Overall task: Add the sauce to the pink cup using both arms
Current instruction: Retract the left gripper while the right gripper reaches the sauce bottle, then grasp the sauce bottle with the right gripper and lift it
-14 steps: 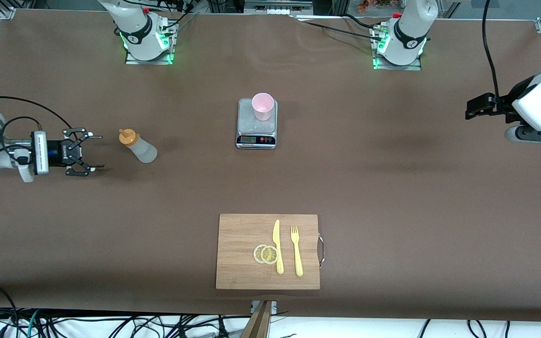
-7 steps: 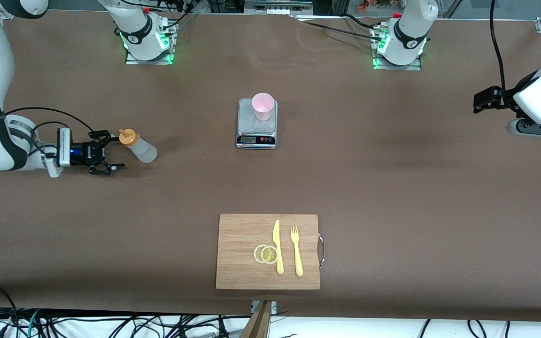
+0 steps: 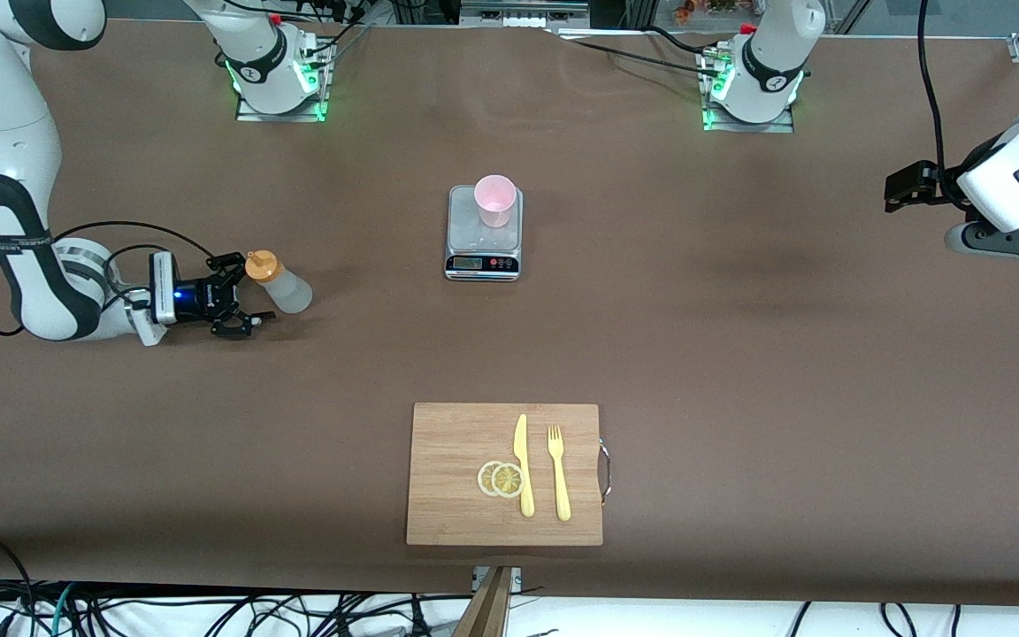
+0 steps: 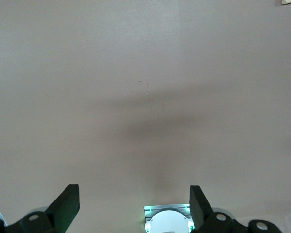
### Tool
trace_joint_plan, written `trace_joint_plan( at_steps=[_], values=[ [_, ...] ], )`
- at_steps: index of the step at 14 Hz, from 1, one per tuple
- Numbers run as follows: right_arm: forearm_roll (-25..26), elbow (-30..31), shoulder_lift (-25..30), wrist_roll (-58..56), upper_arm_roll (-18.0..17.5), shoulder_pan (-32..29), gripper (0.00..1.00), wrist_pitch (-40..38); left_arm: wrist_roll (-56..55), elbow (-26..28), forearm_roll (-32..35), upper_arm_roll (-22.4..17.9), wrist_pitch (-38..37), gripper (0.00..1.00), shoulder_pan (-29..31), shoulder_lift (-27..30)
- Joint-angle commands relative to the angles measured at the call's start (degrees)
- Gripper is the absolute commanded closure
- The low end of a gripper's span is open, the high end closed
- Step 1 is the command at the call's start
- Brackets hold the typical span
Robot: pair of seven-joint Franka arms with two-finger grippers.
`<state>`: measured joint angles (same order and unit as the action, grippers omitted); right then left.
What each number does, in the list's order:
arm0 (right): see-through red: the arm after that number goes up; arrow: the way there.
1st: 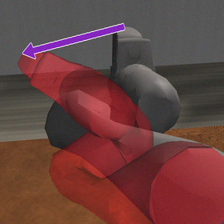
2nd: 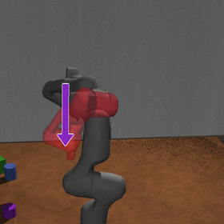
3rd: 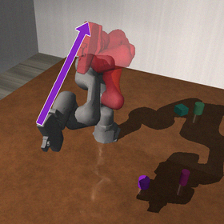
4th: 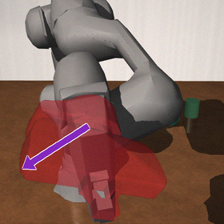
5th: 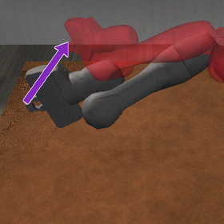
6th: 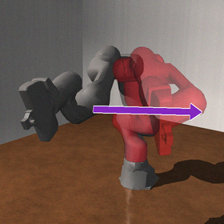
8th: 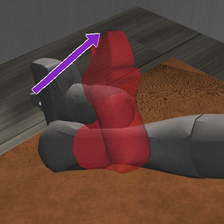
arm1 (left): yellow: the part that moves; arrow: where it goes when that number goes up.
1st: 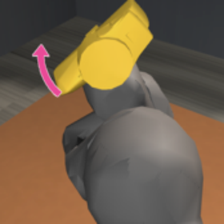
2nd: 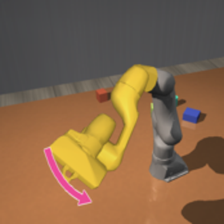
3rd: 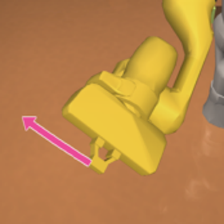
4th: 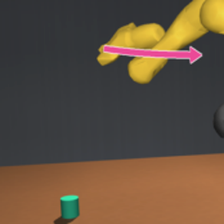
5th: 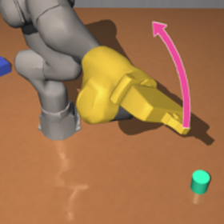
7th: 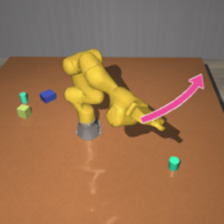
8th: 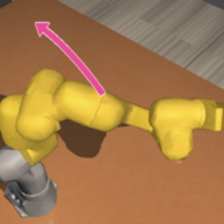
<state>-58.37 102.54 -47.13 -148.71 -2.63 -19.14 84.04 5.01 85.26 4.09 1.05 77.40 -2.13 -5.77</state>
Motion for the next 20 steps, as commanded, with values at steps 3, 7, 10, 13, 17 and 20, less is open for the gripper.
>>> trace_joint_plan(
  at_steps=[3,7,10,13,17,20],
  values=[
    [-0.60,-1.20,-2.09,-1.06,-0.62,1.74,0.00,-2.65,1.05,-2.11,0.39,0.53,-1.20,0.00,0.55,-0.73],
    [-0.60,-1.20,-2.53,-1.23,-1.15,2.44,0.00,-2.56,1.05,-2.11,0.04,0.53,-1.20,0.00,0.46,-0.82],
    [-0.60,-1.20,-2.44,-0.45,-1.15,3.32,0.25,-2.30,1.14,-2.29,0.04,0.45,-1.11,0.00,0.81,-1.17],
    [-0.52,-1.20,-2.44,-0.09,-1.15,3.76,0.83,-1.95,1.14,-2.29,0.04,0.36,-1.11,0.00,0.81,-1.17],
    [-0.87,-1.55,-0.52,2.44,-1.24,5.60,1.00,-1.77,1.05,-2.98,0.04,0.36,-1.11,0.00,0.72,-1.43],
    [2.89,-1.55,6.94,12.17,-1.24,8.85,1.00,0.77,1.05,-3.25,0.04,0.45,-1.11,0.00,0.72,-1.78]
  ],
)
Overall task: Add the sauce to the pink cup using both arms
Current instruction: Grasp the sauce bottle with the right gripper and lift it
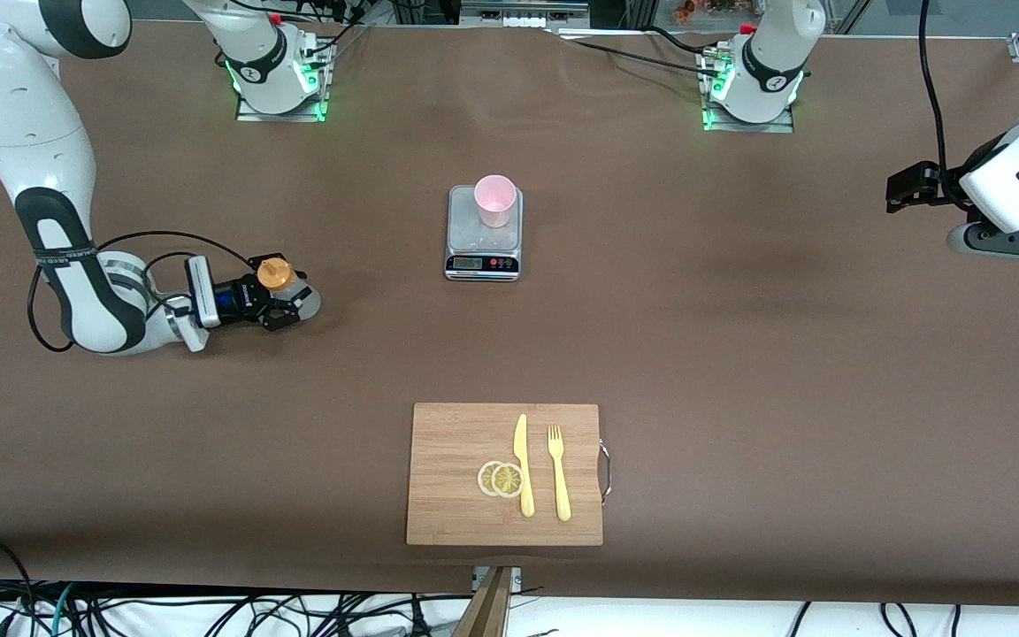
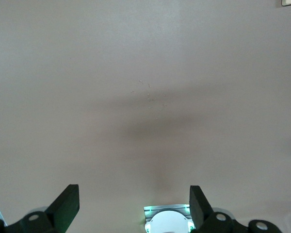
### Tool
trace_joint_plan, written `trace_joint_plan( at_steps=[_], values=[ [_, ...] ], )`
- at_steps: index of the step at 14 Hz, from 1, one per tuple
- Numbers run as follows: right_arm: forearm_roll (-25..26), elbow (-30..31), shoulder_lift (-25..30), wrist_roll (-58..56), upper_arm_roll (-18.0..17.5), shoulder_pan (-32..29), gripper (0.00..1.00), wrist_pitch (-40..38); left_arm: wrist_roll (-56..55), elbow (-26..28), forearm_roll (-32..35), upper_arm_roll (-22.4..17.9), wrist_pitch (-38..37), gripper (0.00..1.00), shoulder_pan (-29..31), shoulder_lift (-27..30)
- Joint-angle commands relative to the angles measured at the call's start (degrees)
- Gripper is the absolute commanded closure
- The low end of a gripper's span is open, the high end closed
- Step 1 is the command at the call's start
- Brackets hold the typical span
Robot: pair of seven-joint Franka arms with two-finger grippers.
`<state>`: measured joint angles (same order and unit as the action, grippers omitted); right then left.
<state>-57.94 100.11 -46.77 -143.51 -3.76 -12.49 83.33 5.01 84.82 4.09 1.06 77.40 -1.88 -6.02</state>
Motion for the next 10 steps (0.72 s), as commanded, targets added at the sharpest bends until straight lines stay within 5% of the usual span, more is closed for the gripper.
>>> trace_joint_plan(
  at_steps=[1,7,10],
  values=[
    [4.22,0.87,8.34,10.93,-0.28,3.34,1.00,2.27,1.14,-2.82,0.04,0.43,-1.11,0.00,0.56,-1.54],
    [24.23,0.79,19.77,40.26,-5.99,15.54,1.00,14.22,1.14,-3.00,0.04,0.34,-1.11,0.00,0.56,-1.63],
    [36.62,-0.88,21.10,55.48,-14.05,16.80,1.00,16.43,1.14,-3.09,0.04,0.34,-1.11,0.00,0.65,-1.63]
  ],
)
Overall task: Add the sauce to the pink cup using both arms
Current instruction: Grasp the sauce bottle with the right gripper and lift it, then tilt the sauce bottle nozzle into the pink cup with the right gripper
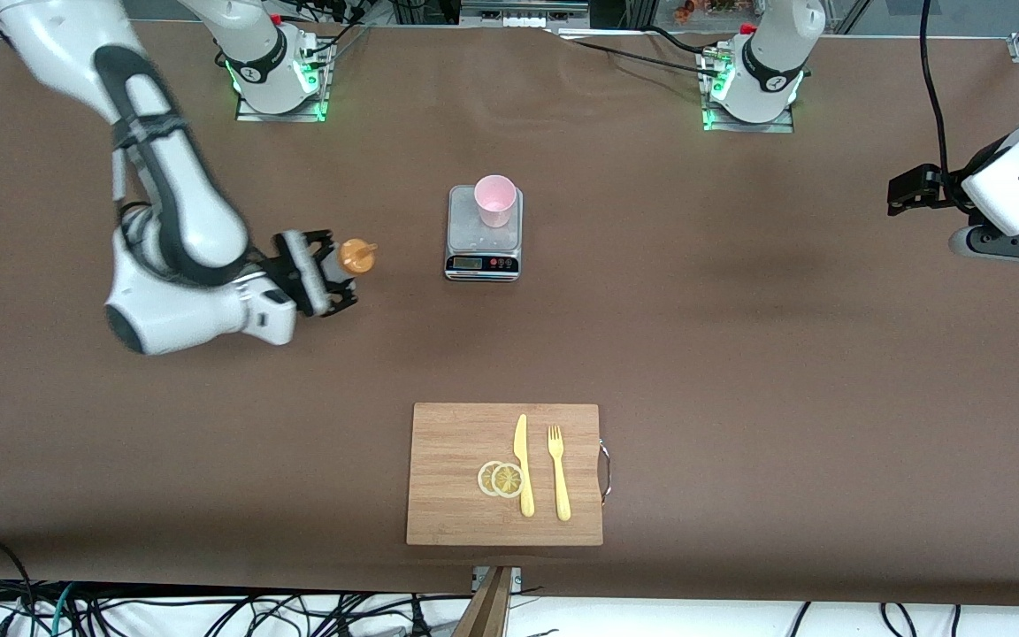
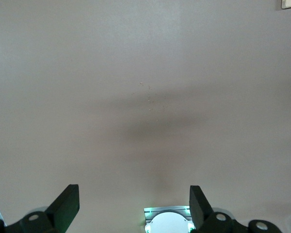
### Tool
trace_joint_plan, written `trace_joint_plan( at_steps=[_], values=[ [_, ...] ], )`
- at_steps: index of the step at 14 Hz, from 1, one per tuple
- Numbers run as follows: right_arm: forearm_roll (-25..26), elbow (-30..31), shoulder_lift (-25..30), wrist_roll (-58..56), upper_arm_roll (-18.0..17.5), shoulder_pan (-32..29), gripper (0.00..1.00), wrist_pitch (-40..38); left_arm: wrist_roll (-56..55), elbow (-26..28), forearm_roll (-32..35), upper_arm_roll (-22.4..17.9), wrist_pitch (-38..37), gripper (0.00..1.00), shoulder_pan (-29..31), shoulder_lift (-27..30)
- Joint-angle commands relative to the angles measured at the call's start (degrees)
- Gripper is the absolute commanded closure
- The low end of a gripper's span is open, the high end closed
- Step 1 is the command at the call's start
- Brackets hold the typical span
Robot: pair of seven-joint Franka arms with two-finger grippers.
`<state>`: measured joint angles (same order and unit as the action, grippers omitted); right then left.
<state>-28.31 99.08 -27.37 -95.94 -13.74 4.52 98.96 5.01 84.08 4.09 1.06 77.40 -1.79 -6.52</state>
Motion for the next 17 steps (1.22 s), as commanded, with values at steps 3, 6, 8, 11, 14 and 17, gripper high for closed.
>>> trace_joint_plan(
  at_steps=[3,6,8,11,14,17],
  values=[
    [19.31,-0.55,1.79,22.68,-12.86,-0.21,1.00,0.36,1.14,-2.34,0.04,0.26,-1.11,0.00,0.65,-1.21],
    [27.49,-0.46,1.79,33.42,-18.07,1.01,1.00,-0.69,1.14,-2.34,0.04,0.26,-1.11,0.00,0.56,-1.21],
    [30.67,-0.47,1.79,38.00,-18.60,3.55,1.00,-2.01,1.14,-2.34,0.04,0.26,-1.11,0.00,0.56,-1.21],
    [34.71,-0.46,1.53,43.80,-18.60,7.25,1.00,-2.46,1.14,-2.34,-0.05,0.26,-1.11,0.00,0.47,-1.21],
    [38.41,-0.55,1.36,48.64,-18.51,10.94,1.00,-3.50,1.14,-2.34,-0.05,0.26,-1.11,0.00,0.56,-1.21],
    [44.47,-0.46,1.18,52.77,-18.60,13.92,1.00,-6.40,1.14,-2.34,-0.40,0.26,-1.11,0.00,0.56,-1.21]
  ],
)
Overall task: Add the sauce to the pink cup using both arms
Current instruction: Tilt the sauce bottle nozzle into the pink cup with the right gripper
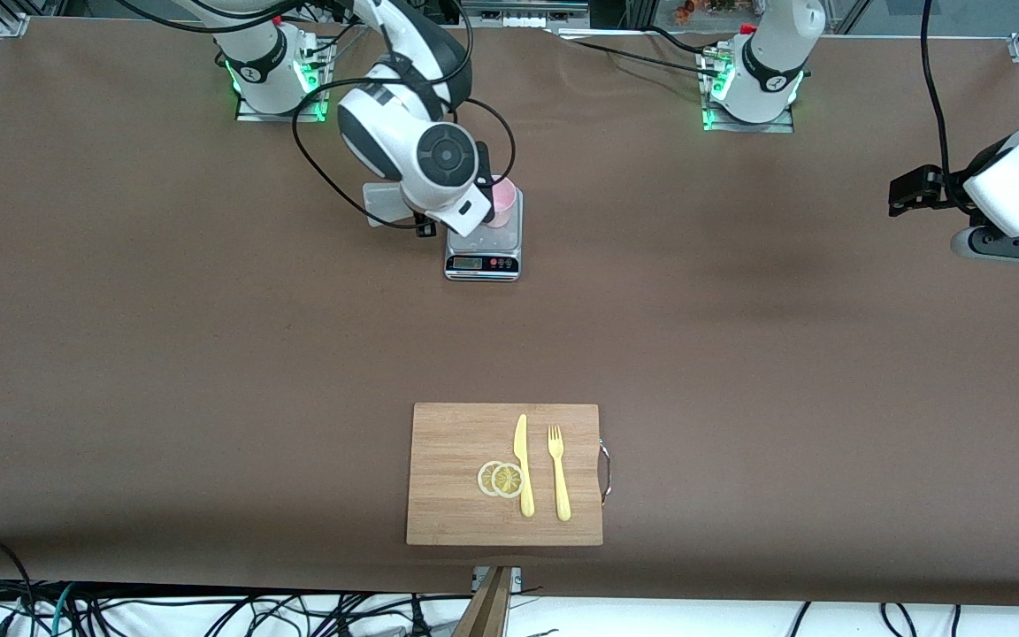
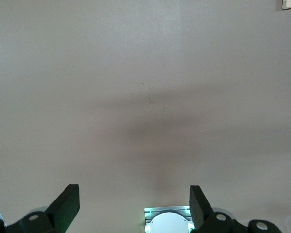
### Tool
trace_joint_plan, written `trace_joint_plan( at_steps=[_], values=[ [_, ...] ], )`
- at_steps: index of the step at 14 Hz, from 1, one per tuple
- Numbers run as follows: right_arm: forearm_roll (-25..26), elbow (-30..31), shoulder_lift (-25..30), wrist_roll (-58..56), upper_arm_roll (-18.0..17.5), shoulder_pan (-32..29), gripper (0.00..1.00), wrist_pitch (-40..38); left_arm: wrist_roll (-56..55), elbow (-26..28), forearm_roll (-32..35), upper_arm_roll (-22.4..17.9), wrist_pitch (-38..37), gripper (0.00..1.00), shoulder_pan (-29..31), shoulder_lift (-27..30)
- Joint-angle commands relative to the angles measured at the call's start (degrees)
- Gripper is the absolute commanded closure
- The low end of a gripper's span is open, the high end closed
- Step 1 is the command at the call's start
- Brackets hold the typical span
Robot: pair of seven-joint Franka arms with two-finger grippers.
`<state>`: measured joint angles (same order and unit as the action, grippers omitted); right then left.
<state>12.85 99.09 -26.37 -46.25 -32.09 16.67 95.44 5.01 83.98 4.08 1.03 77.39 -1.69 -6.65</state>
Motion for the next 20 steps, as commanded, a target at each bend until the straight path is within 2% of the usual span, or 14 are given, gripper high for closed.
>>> trace_joint_plan(
  at_steps=[1,5,8,12,16,18,20],
  values=[
    [4.28,-0.47,0.09,4.05,-0.25,2.83,1.00,-3.67,1.14,-2.24,-0.39,0.20,-1.11,0.00,0.46,-1.08],
    [7.36,-0.47,-0.17,8.17,-0.25,5.74,1.00,-5.43,1.14,-2.24,-0.39,0.20,-1.11,0.00,0.46,-1.08],
    [10.17,-0.56,-2.36,11.26,-0.25,7.06,1.00,-5.44,1.14,-2.24,-0.39,0.20,-1.11,0.00,0.46,-1.08],
    [11.67,-0.65,-3.25,12.59,-0.17,7.94,1.00,-5.35,1.14,-2.24,-0.39,0.20,-1.11,0.00,0.46,-1.08],
    [10.71,-3.02,-3.34,10.58,-0.17,6.98,1.00,-5.35,1.14,-2.24,-0.47,0.28,-1.11,0.00,0.37,-1.08],
    [6.78,-3.64,-3.34,6.37,-0.08,4.18,1.00,-4.91,1.14,-2.24,-0.47,0.20,-1.11,0.00,0.37,-1.08],
    [5.70,-3.99,-3.25,5.65,-0.08,3.90,1.00,-4.64,1.14,-2.24,-0.39,0.28,-1.11,0.00,0.37,-1.08]
  ],
)
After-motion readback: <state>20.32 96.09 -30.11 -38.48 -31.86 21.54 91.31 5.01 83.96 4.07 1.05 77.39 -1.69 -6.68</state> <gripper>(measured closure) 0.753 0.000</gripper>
